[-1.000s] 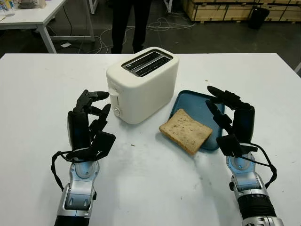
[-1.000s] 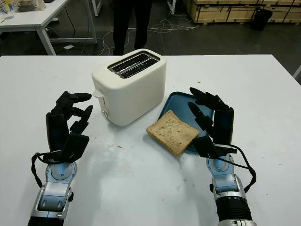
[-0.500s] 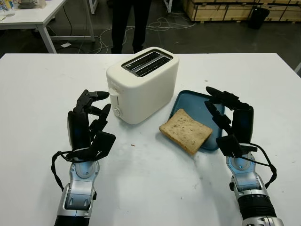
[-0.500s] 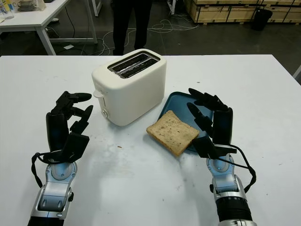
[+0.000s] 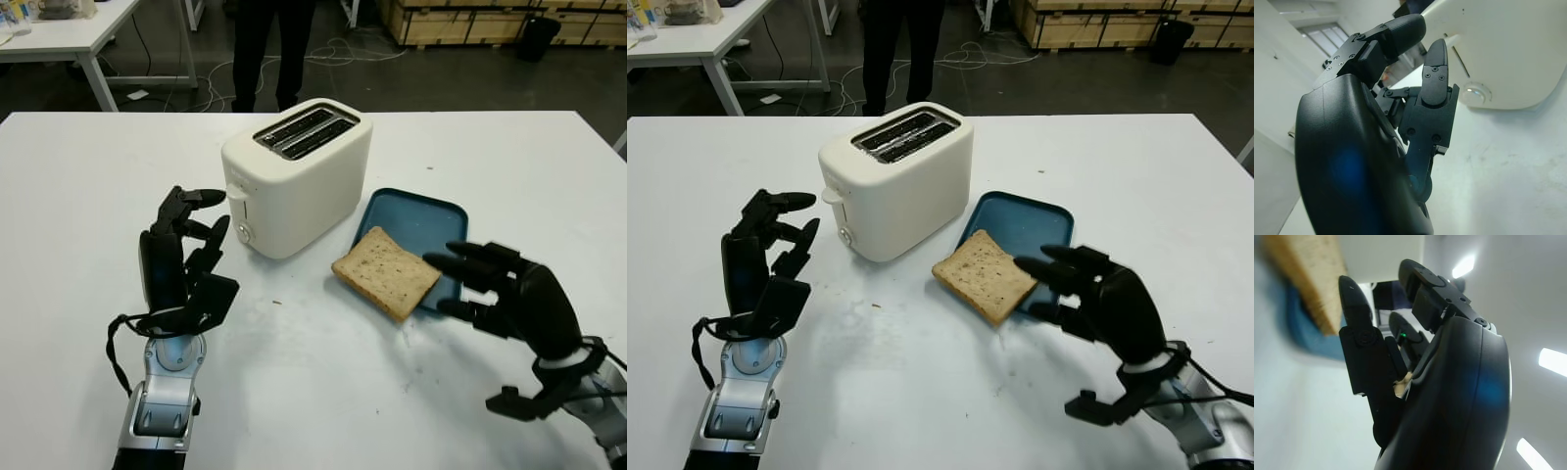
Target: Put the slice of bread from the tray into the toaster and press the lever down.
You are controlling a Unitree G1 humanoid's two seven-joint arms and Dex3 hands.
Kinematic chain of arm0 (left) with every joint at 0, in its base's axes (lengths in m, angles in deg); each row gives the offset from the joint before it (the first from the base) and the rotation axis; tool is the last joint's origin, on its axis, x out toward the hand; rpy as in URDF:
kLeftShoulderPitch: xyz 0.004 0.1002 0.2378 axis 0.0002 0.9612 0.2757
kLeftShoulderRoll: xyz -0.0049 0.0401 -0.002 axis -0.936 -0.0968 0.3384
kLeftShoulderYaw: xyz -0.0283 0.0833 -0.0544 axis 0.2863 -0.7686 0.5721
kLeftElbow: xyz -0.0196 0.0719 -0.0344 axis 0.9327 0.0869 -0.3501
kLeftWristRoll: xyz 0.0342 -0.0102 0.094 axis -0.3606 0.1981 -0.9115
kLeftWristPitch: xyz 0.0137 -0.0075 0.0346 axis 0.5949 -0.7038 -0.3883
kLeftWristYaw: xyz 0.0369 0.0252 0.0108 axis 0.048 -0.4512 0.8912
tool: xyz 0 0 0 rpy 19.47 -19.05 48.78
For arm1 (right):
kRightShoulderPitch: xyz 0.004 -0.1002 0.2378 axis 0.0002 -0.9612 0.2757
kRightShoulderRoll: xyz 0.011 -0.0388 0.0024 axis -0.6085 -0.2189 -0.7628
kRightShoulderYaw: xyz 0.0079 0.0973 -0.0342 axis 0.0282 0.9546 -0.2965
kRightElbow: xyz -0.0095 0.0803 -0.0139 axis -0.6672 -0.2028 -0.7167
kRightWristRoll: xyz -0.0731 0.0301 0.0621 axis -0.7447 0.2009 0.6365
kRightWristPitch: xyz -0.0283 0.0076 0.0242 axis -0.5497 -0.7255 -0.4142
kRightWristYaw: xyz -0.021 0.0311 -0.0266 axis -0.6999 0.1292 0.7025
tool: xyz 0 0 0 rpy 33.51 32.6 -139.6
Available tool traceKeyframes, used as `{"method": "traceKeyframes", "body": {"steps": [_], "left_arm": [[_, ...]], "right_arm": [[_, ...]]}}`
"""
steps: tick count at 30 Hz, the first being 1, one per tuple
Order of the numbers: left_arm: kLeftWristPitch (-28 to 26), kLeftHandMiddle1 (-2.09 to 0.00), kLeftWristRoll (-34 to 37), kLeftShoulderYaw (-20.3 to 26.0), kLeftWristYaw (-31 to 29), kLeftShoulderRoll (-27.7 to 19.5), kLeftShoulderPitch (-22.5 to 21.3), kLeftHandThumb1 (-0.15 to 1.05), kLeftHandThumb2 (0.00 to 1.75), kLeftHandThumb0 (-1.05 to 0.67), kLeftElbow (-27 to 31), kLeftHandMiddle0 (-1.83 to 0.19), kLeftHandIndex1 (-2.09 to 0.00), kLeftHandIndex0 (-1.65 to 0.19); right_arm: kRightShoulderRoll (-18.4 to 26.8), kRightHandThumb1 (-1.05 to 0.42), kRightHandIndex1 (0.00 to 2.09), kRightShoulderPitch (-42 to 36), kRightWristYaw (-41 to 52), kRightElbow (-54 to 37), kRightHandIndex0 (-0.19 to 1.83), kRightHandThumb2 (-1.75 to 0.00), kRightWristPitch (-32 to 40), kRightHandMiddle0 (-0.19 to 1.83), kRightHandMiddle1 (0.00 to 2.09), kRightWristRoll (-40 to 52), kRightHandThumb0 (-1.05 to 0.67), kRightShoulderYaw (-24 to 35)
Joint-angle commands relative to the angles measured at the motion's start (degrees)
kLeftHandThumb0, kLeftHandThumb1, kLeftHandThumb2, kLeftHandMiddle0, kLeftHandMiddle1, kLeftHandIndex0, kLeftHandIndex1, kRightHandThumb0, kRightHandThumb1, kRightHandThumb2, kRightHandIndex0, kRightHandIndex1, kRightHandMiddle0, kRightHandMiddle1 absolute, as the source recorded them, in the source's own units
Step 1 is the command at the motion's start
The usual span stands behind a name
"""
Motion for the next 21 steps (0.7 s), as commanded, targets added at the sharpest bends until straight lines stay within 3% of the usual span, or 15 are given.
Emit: {"method": "traceKeyframes", "body": {"steps": [1,12,21], "left_arm": [[0.54,-1.56,-0.48,-0.04,0.06,-0.26,-0.54,0.92,0.24,-0.27,0.09,-0.56,-0.97,-0.52],[0.76,-1.55,-0.07,-0.23,-0.33,-0.19,-0.25,0.92,0.24,-0.27,0.47,-0.56,-0.98,-0.51],[1.21,-1.54,-0.24,-0.19,0.27,-0.08,-0.35,0.92,0.24,-0.28,0.33,-0.57,-0.97,-0.51]], "right_arm": [[1.25,-0.80,0.00,-0.42,-1.28,-1.35,0.56,0.00,2.58,0.49,0.00,-3.04,-0.62,-1.47],[-0.33,-0.77,0.00,5.52,-14.69,7.76,0.49,-0.01,13.61,0.44,0.00,-14.05,-0.64,-14.13],[-1.68,-0.78,0.00,9.40,-21.70,12.54,0.48,0.00,16.70,0.43,0.00,-13.31,-0.60,-21.98]]}}
